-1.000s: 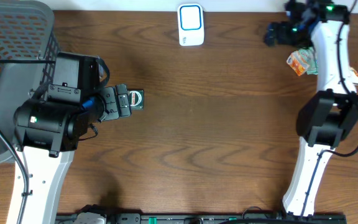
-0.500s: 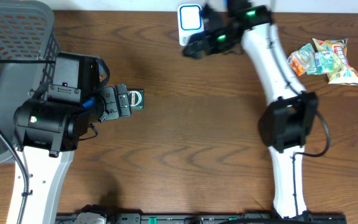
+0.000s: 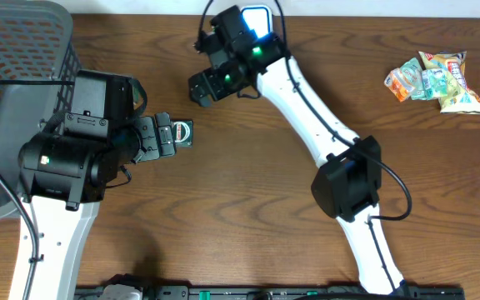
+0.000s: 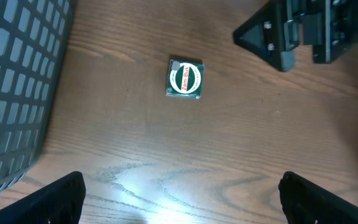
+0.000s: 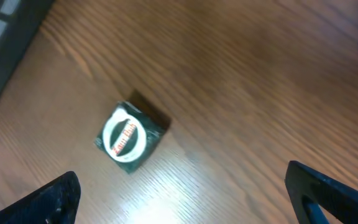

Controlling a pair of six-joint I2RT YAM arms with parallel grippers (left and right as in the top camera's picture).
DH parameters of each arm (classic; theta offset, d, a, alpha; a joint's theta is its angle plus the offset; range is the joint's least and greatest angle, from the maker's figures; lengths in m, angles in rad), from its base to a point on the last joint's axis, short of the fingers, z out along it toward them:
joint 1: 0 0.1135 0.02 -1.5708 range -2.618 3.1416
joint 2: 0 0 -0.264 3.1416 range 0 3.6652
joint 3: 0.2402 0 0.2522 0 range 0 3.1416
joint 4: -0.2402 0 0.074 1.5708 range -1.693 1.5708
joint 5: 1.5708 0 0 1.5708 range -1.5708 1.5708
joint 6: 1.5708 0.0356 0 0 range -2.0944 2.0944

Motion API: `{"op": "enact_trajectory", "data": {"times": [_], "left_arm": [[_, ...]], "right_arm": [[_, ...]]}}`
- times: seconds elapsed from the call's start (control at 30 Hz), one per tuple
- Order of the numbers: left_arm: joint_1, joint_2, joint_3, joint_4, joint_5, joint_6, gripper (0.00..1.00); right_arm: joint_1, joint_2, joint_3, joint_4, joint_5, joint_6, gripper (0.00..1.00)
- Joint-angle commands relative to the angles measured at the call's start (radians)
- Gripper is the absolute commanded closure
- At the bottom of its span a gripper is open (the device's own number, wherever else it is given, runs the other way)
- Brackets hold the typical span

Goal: Scan the item barcode
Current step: 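Move the right gripper left over the dark green Zam-Buk tin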

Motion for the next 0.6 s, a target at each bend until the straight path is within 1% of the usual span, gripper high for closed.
{"op": "enact_trajectory", "data": {"times": [0.0,0.17,0.27,0.37,0.43,0.57], "left_arm": [[-0.002,-0.002,0.011,-0.002,-0.009,0.002,0.02],[-0.002,-0.002,0.011,-0.002,-0.009,0.002,0.02],[-0.002,-0.002,0.011,-0.002,-0.009,0.002,0.03],[-0.002,-0.002,0.011,-0.002,-0.009,0.002,0.03],[-0.002,-0.002,0.011,-0.002,-0.009,0.002,0.02],[-0.002,-0.002,0.011,-0.002,-0.009,0.002,0.02]], "right_arm": [[0.021,-0.045,0.005,0.007,0.022,0.029,0.01],[0.023,-0.036,0.005,0.007,0.021,0.124,0.01],[0.023,-0.031,0.005,0.006,0.021,0.237,0.01],[0.025,-0.031,-0.003,0.004,0.021,0.316,0.01],[0.031,-0.031,-0.011,0.004,0.021,0.343,0.01],[0.051,-0.031,-0.039,0.035,0.021,0.344,0.01]]}}
